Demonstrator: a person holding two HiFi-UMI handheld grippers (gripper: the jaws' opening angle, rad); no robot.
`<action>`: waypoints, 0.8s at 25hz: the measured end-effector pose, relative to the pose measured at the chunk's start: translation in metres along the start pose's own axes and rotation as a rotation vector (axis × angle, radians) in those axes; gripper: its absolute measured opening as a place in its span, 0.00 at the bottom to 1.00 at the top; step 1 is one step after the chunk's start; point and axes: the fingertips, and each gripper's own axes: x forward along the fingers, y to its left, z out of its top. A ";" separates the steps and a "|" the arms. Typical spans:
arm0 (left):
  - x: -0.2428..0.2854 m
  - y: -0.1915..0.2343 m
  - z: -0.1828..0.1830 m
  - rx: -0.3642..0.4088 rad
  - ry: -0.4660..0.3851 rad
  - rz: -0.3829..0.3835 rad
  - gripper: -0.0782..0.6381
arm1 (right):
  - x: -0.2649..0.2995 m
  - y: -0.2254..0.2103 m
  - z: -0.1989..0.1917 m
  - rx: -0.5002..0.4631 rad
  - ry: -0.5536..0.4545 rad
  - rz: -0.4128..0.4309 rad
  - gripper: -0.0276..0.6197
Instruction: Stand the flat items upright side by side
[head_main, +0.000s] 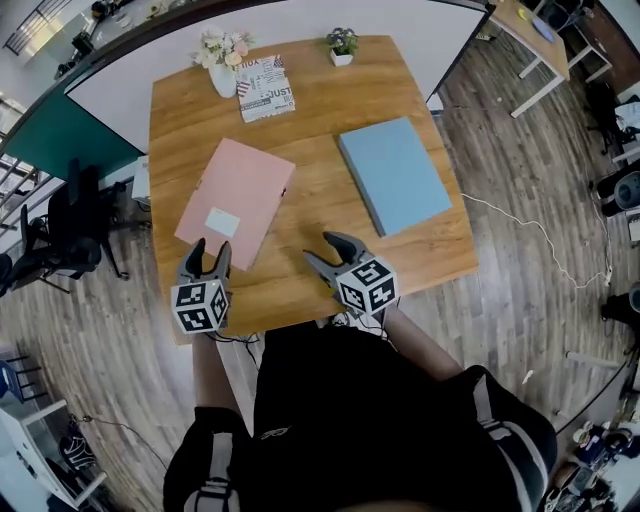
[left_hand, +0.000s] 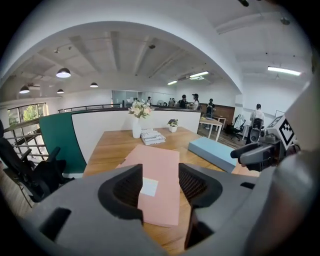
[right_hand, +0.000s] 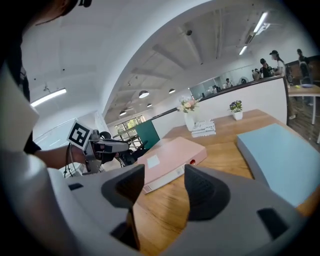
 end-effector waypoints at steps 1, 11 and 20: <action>0.009 0.007 0.000 0.007 0.016 -0.021 0.44 | 0.010 -0.001 0.004 0.012 0.011 -0.003 0.42; 0.093 0.083 -0.020 0.068 0.232 -0.247 0.46 | 0.104 -0.022 0.005 0.165 0.152 -0.074 0.45; 0.152 0.142 -0.044 0.073 0.363 -0.363 0.60 | 0.169 -0.047 -0.010 0.240 0.220 -0.169 0.52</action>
